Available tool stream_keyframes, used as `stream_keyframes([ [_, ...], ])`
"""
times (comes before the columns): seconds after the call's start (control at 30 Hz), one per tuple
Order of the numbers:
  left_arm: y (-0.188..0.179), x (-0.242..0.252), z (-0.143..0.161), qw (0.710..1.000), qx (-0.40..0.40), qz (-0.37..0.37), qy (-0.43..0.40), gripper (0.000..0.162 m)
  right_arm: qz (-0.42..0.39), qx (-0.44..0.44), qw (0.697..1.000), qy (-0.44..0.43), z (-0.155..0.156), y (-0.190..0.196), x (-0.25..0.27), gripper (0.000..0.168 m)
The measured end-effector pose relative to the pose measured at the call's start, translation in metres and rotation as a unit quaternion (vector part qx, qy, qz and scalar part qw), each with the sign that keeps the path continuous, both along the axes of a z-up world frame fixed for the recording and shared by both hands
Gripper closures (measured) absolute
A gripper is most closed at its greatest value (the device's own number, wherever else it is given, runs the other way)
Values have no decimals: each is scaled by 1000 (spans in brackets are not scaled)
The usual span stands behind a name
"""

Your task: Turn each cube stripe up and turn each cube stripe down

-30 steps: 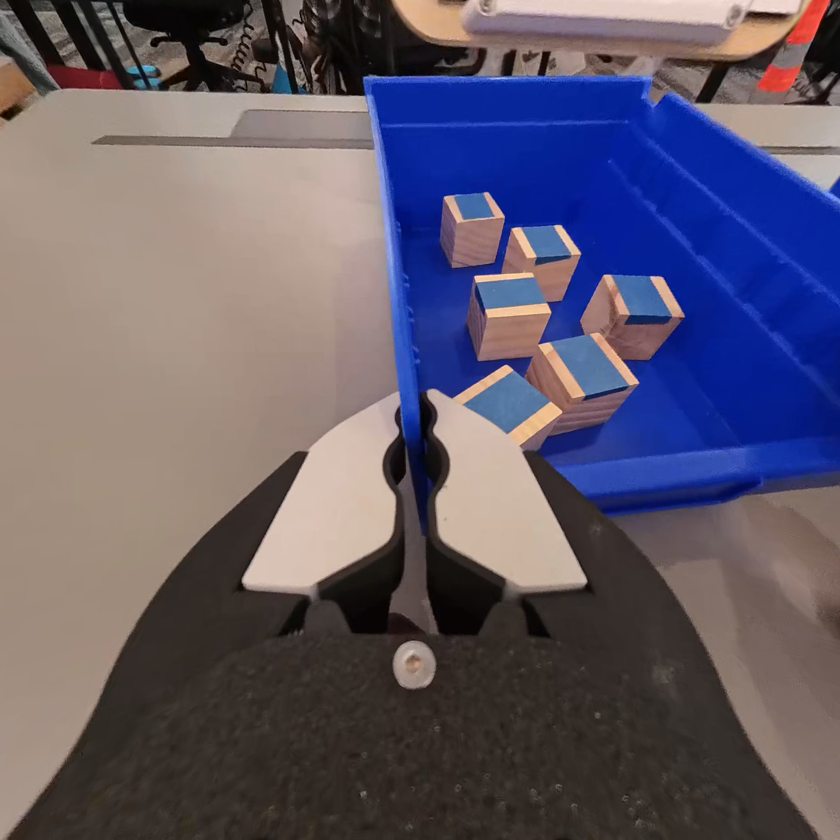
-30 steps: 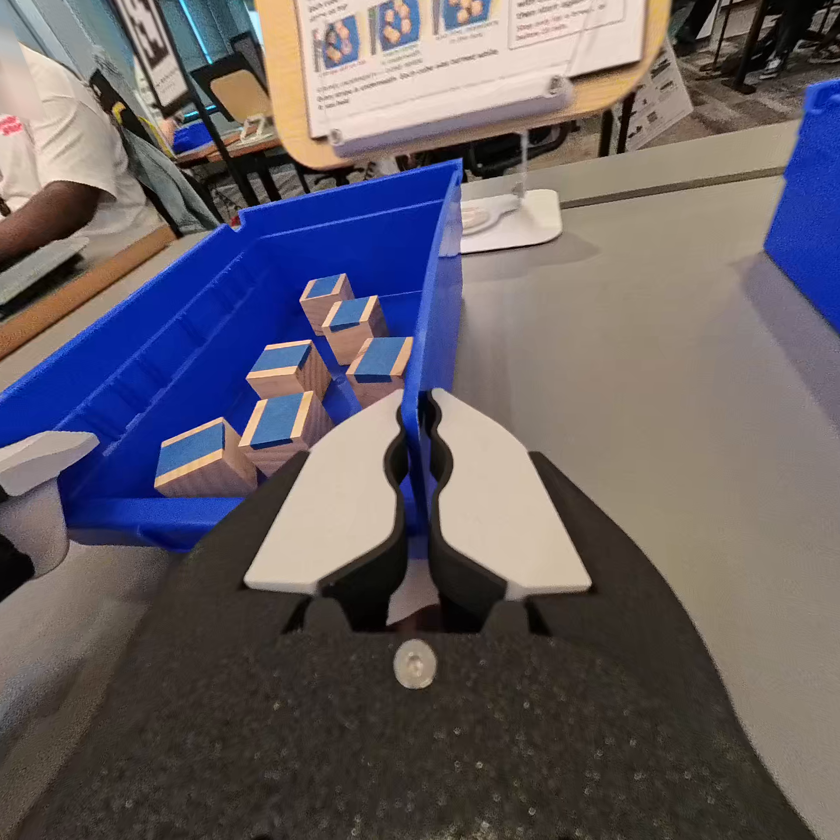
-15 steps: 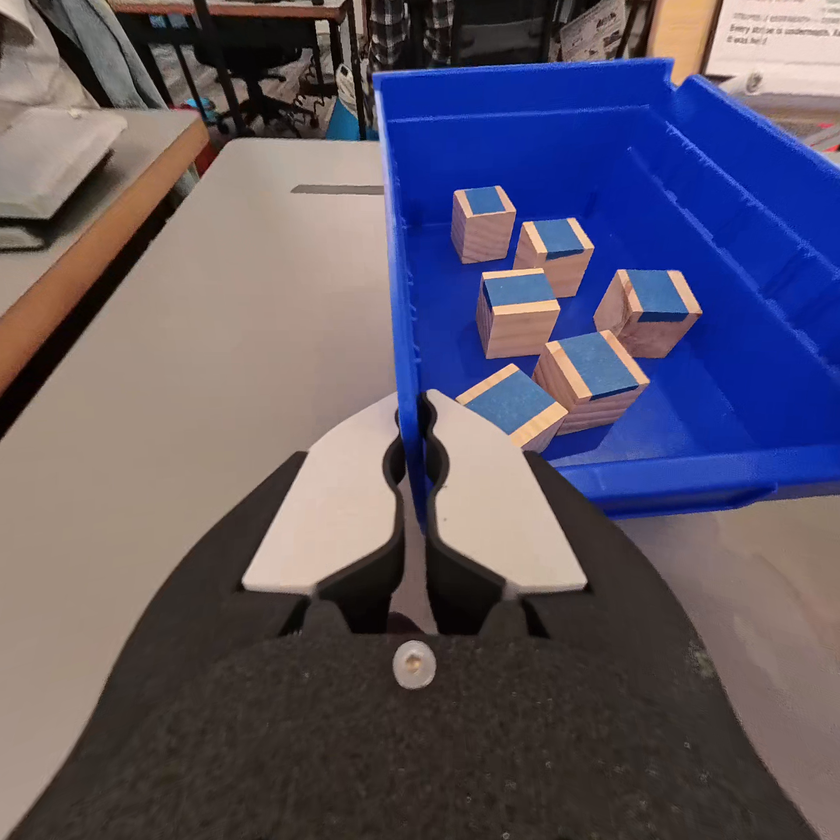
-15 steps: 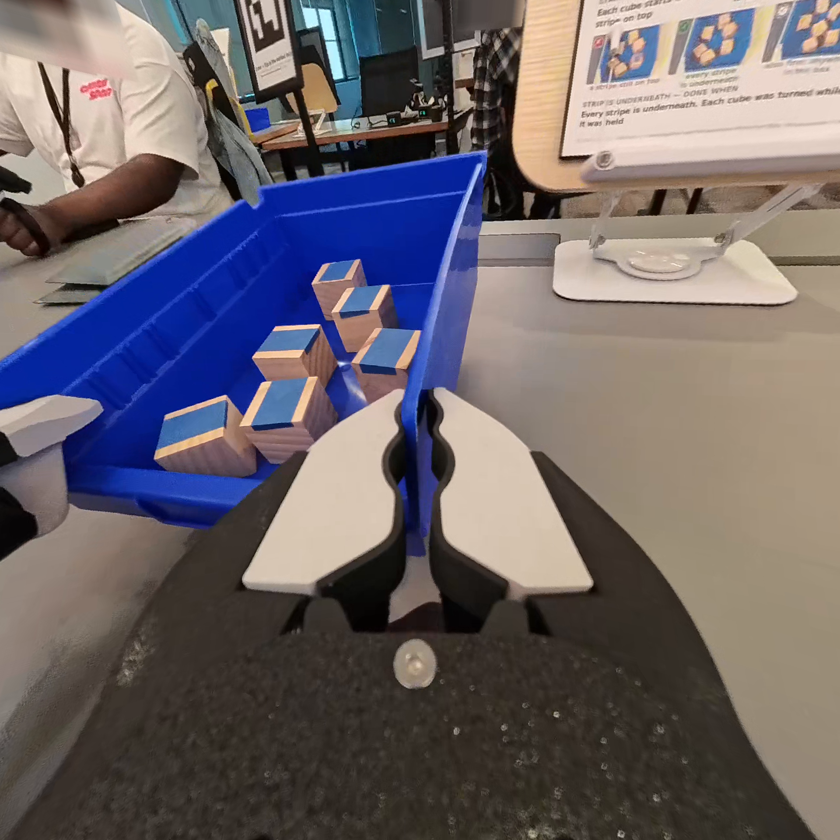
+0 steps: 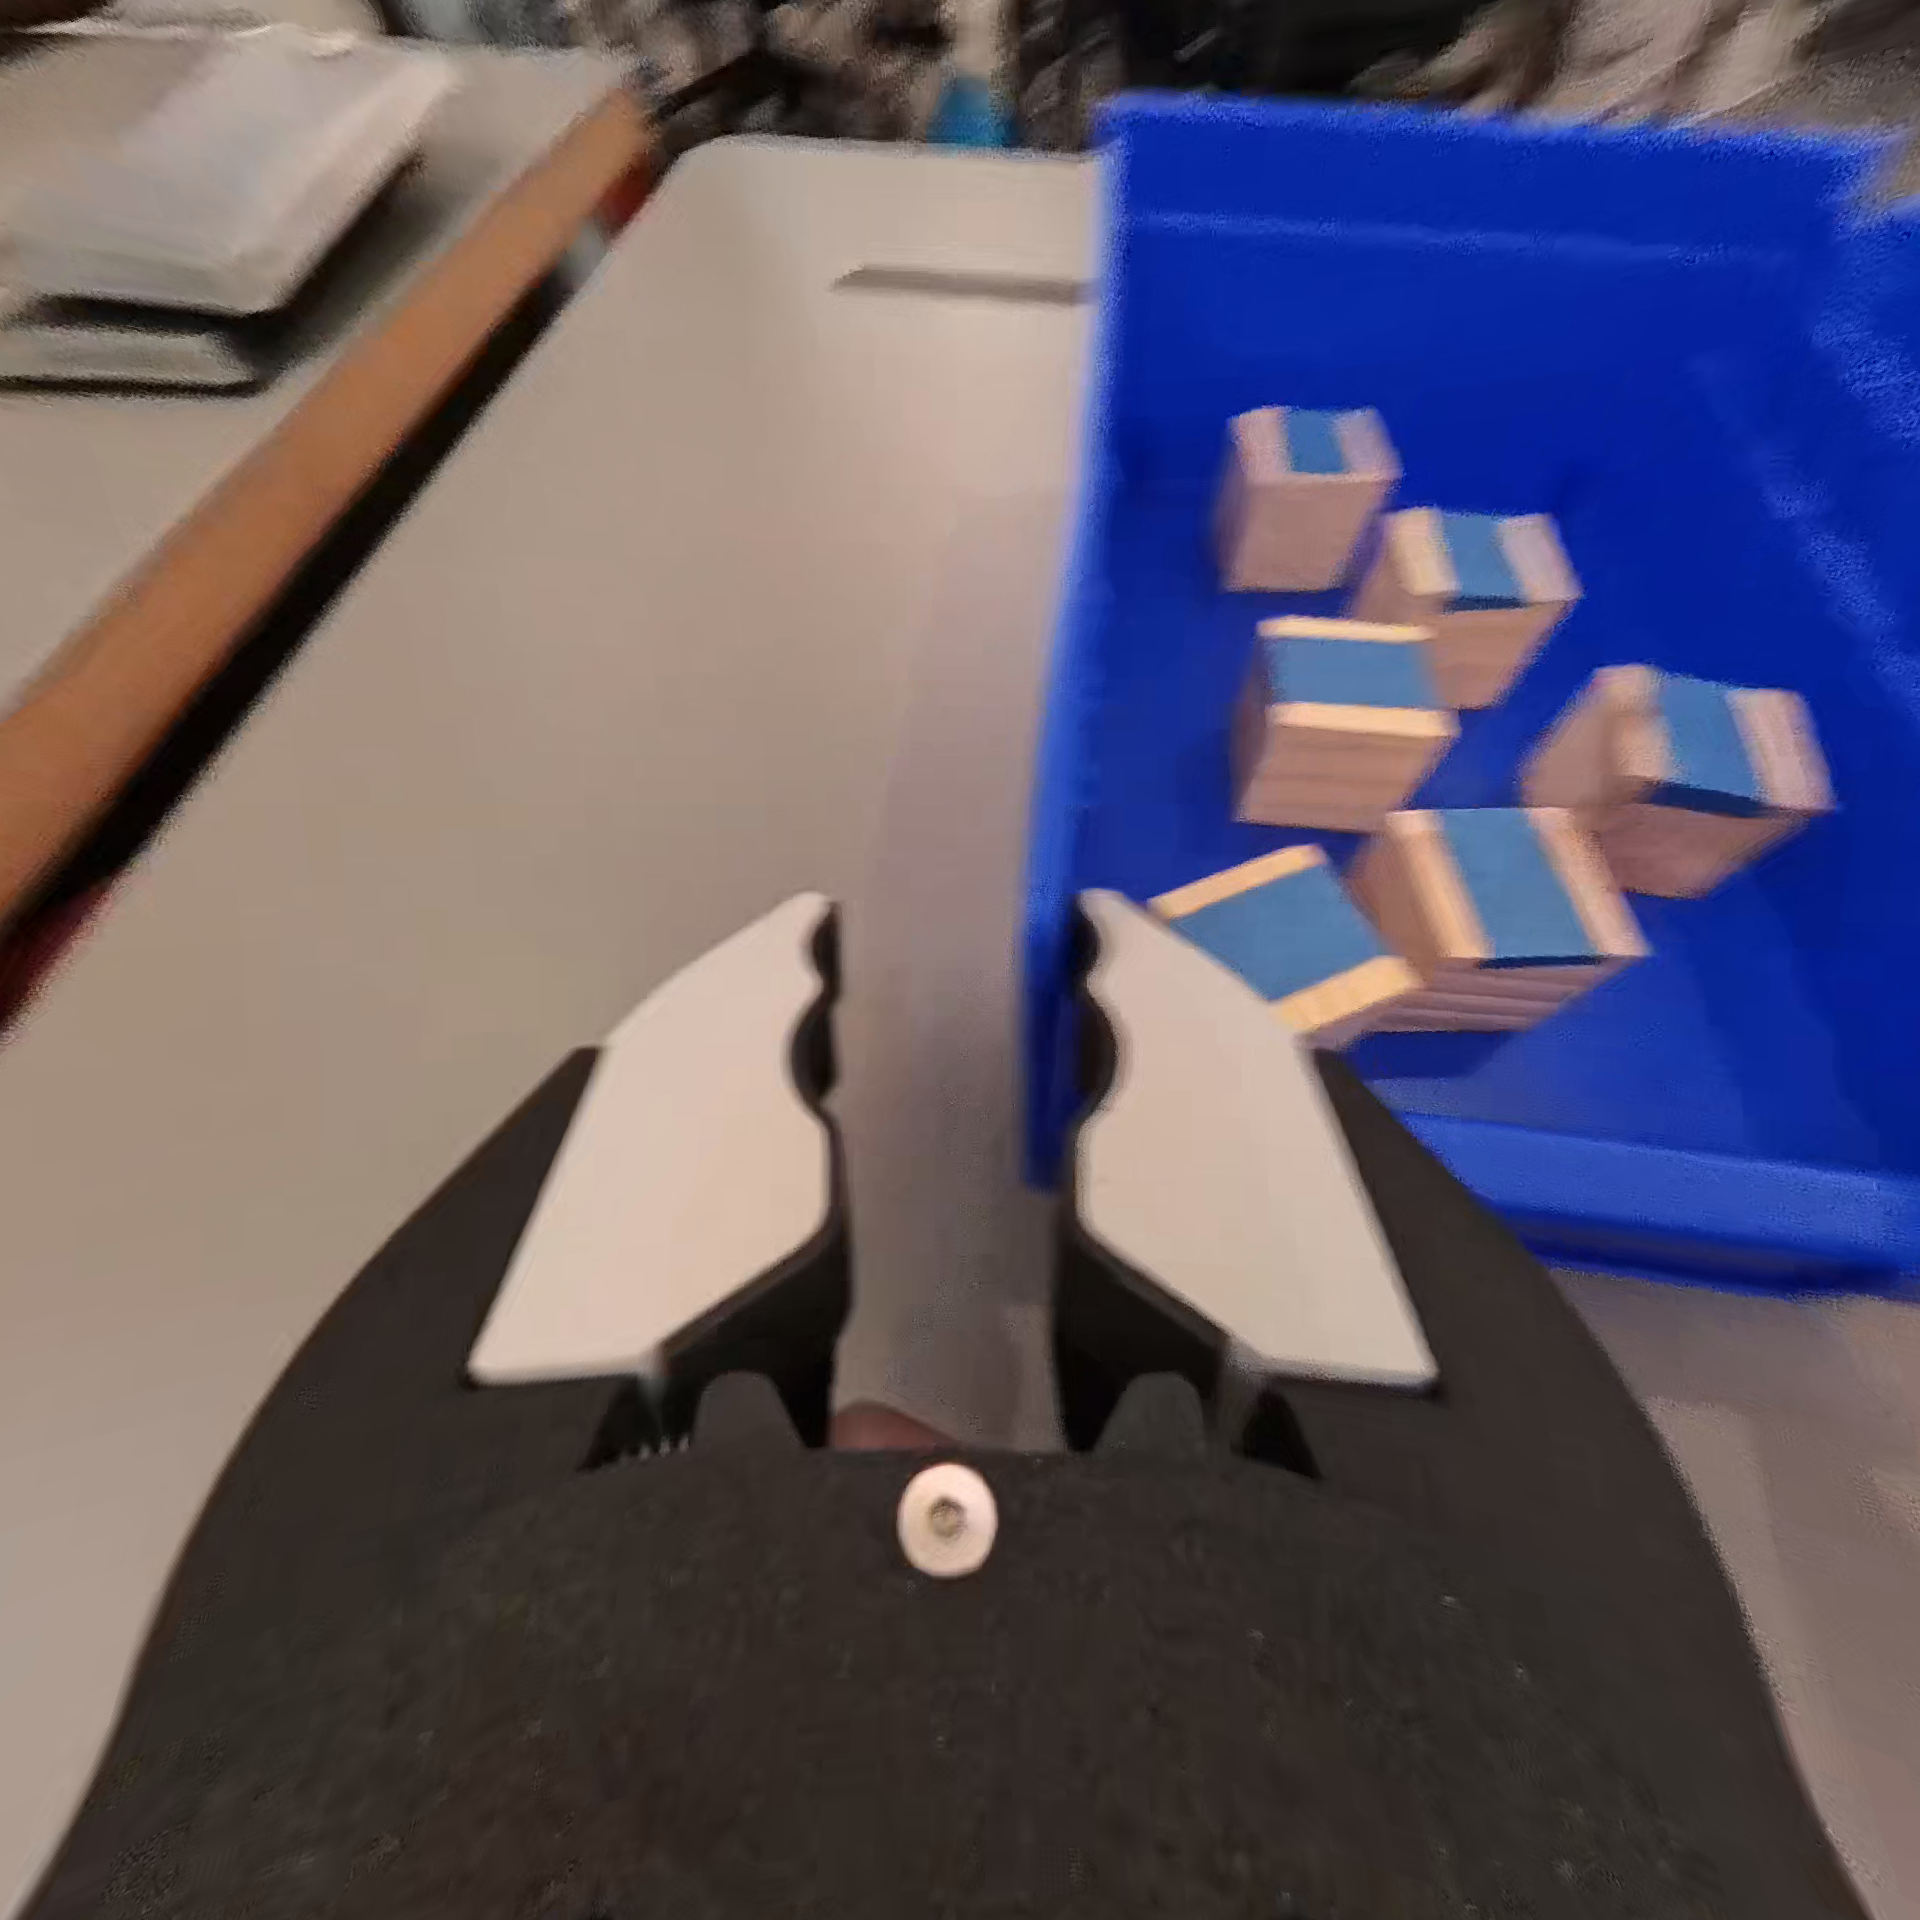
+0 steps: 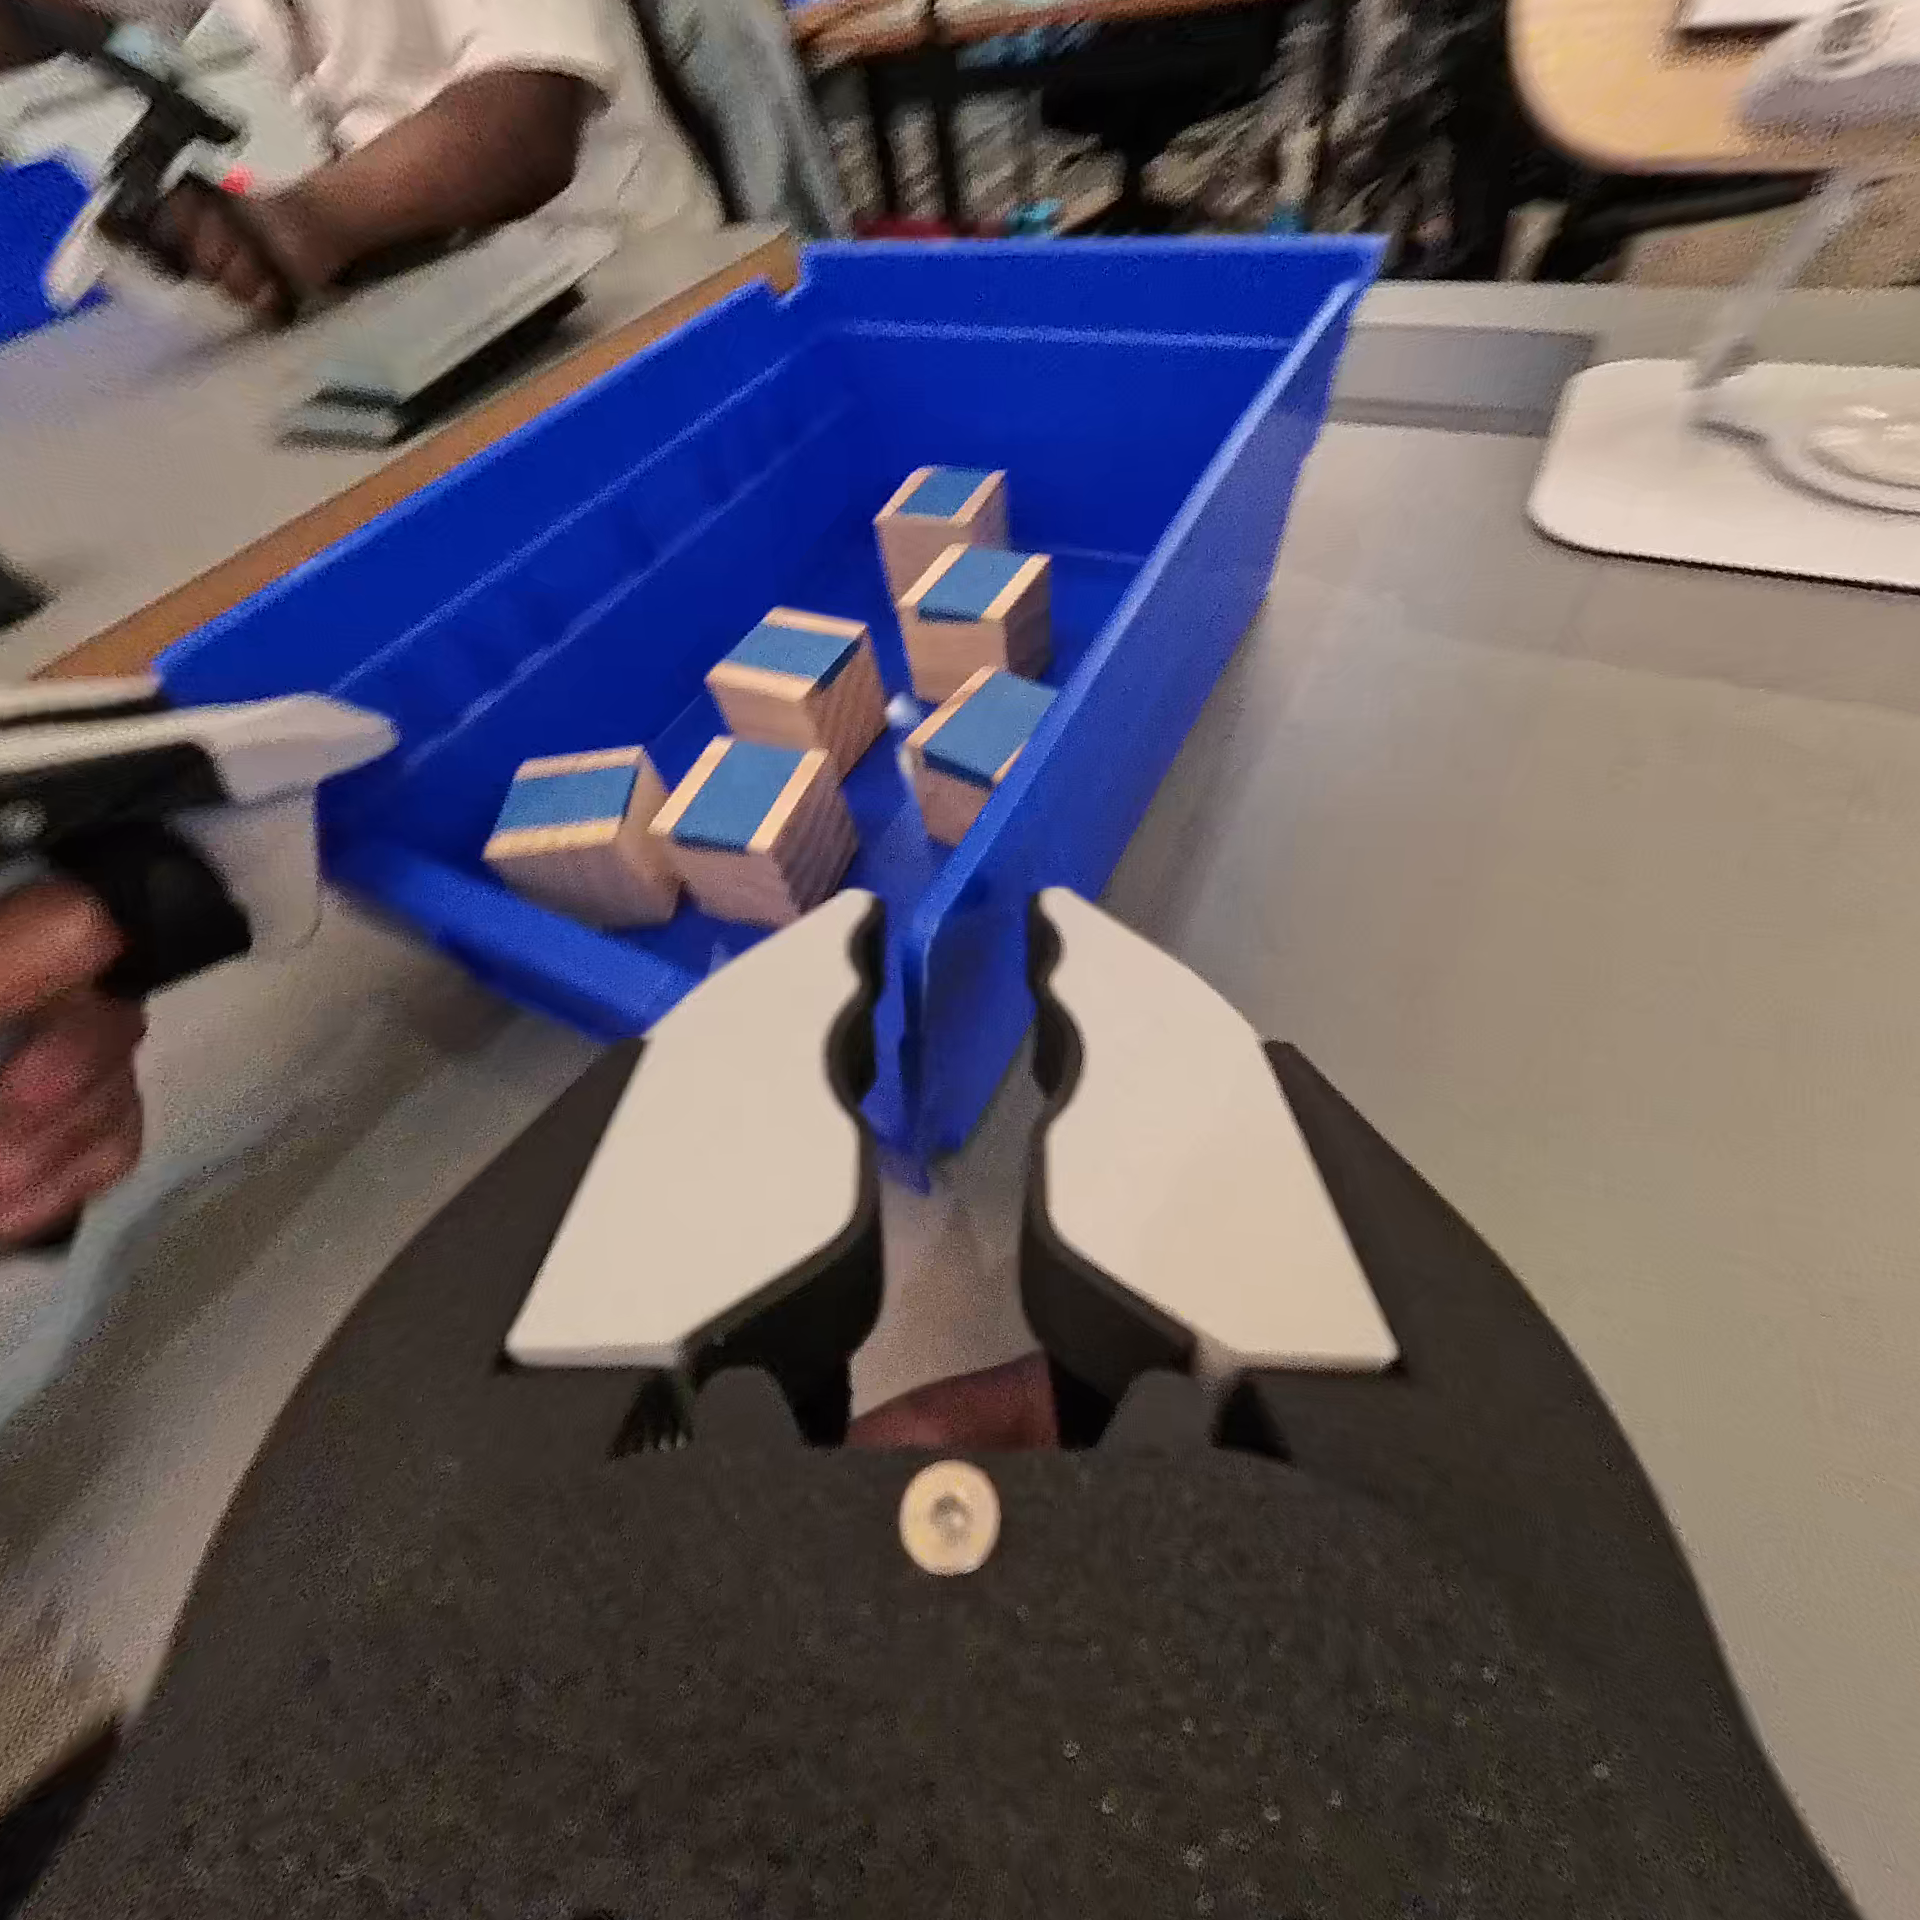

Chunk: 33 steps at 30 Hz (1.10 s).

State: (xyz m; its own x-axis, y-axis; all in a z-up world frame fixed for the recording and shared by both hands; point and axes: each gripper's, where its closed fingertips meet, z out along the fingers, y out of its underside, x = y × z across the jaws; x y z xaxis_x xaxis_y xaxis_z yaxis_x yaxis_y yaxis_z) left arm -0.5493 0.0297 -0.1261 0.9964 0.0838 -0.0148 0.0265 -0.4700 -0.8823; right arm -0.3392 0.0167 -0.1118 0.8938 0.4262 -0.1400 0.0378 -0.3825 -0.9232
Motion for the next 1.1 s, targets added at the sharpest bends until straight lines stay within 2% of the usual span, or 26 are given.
stream_keyframes([
  [0.03, -7, -13, 0, 999, -33, 31, 28, 96, 36, -18, 999, -12, 0, -8, 3, 128],
  [0.07, -16, -18, 2, 996, -64, 38, 44, 85, 81, -49, 995, -27, -3, -20, 8, 120],
  [0.1, -24, -18, 8, 995, -82, 39, 38, 84, 132, -87, 986, -45, -7, -35, 14, 115],
  [0.13, -30, -13, 17, 996, -86, 31, 15, 95, 175, -124, 974, -67, -11, -49, 26, 109],
  [0.2, -38, 18, 40, 995, -74, -13, -66, 100, 250, -183, 945, -102, -12, -74, 52, 105],
  [0.23, -41, 45, 54, 990, -58, -61, -117, 100, 260, -193, 939, -112, -8, -77, 69, 102],
  [0.3, -47, 101, 86, 965, -19, -152, -213, 99, 240, -174, 950, -95, 10, -70, 107, 107],
  [0.37, -50, 146, 113, 940, 25, -218, -259, 94, 206, -108, 970, -73, 33, -60, 147, 110],
  [0.4, -49, 165, 119, 936, 38, -234, -261, 99, 177, -66, 980, -69, 44, -55, 170, 111],
  [0.43, -47, 181, 118, 937, 44, -239, -250, 107, 159, -31, 984, -69, 52, -53, 191, 111],
  [0.53, -44, 221, 97, 956, 21, -220, -191, 107, 92, 42, 991, -92, 56, -52, 252, 110],
  [0.63, -52, 262, 68, 961, -8, -248, -123, 99, 45, 58, 994, -76, 39, -59, 294, 111],
  [0.7, -56, 278, 53, 965, 10, -239, -104, 109, 19, 57, 997, -56, 25, -64, 314, 110],
  [0.8, -59, 288, 34, 973, 48, -224, -34, 108, 10, 64, 997, -37, 16, -71, 326, 110],
  [0.87, -66, 294, 20, 970, 32, -242, -12, 105, 14, 59, 997, -36, 12, -72, 328, 110],
  [1.1, -72, 285, 12, 964, 24, -263, -34, 100, 31, 53, 998, 13, 20, -73, 325, 112],
])
